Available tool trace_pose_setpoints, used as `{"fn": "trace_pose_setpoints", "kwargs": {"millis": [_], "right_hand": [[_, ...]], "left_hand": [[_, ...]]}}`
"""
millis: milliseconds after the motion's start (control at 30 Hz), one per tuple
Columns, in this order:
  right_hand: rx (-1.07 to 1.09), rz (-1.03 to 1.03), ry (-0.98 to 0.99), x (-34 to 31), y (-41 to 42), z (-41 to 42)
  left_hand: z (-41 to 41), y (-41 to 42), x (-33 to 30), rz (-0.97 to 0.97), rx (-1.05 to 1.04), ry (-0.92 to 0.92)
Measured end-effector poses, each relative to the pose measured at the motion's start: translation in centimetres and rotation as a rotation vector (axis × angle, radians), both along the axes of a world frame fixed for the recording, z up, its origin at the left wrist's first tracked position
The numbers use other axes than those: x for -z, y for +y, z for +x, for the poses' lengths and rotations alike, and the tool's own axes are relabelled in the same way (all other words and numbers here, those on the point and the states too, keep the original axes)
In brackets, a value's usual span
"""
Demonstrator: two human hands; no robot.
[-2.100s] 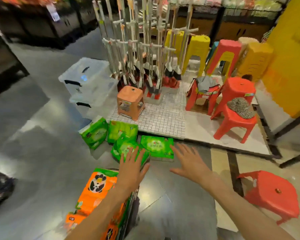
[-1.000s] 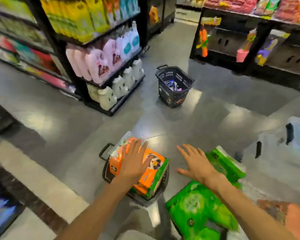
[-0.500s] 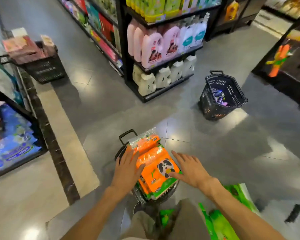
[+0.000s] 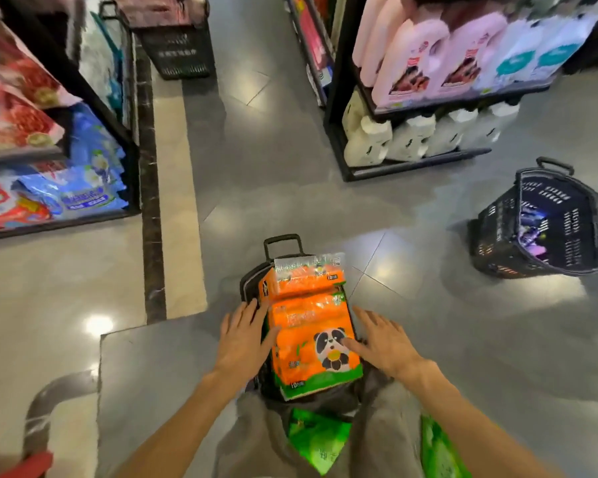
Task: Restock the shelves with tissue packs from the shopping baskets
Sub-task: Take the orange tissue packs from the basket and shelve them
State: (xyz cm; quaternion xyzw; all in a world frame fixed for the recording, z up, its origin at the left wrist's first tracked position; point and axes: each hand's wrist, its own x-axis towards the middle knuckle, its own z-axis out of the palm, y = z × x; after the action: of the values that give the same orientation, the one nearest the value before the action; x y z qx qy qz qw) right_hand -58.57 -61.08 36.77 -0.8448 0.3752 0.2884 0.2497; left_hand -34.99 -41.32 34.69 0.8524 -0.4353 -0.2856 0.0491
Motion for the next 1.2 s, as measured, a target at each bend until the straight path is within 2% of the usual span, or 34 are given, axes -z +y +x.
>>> {"fn": "trace_pose_setpoints", "kwargs": {"millis": [133,267,500,700,767,933,1200], "right_hand": [[-0.082,0.067,0.014,3.5,-6.0,-0.3],[-0.082,0.140,0.016,8.9,-9.5,-1.7],[0.153,0.304,0.018,20.1,-9.0,-3.0],[0.427,0.568,-0.148,30.7,-5.7,-3.7],[0.493,0.626,-0.188,31.6,-4.5,-3.5],[0.599,0.557,-0.224,30.6,-2.7,-2.1],[0.512,0.533,-0.245,28.8,-0.8,1.3]], "left_hand": [[-3.7,-3.5,2.6,-0.001,-0.190,0.008],[-7.1,-6.4,6.6,0.090,-0.312,0.064],[-9.1,-6.4,16.6,0.156,-0.435,0.104],[-8.1,-5.0,23.0,0.115,-0.590,0.252],[-7.9,-4.2,24.3,0.083,-0.599,0.305],[-7.2,-3.1,25.3,-0.056,-0.584,0.357],[-5.1,-1.1,25.3,-0.040,-0.621,0.367]]}}
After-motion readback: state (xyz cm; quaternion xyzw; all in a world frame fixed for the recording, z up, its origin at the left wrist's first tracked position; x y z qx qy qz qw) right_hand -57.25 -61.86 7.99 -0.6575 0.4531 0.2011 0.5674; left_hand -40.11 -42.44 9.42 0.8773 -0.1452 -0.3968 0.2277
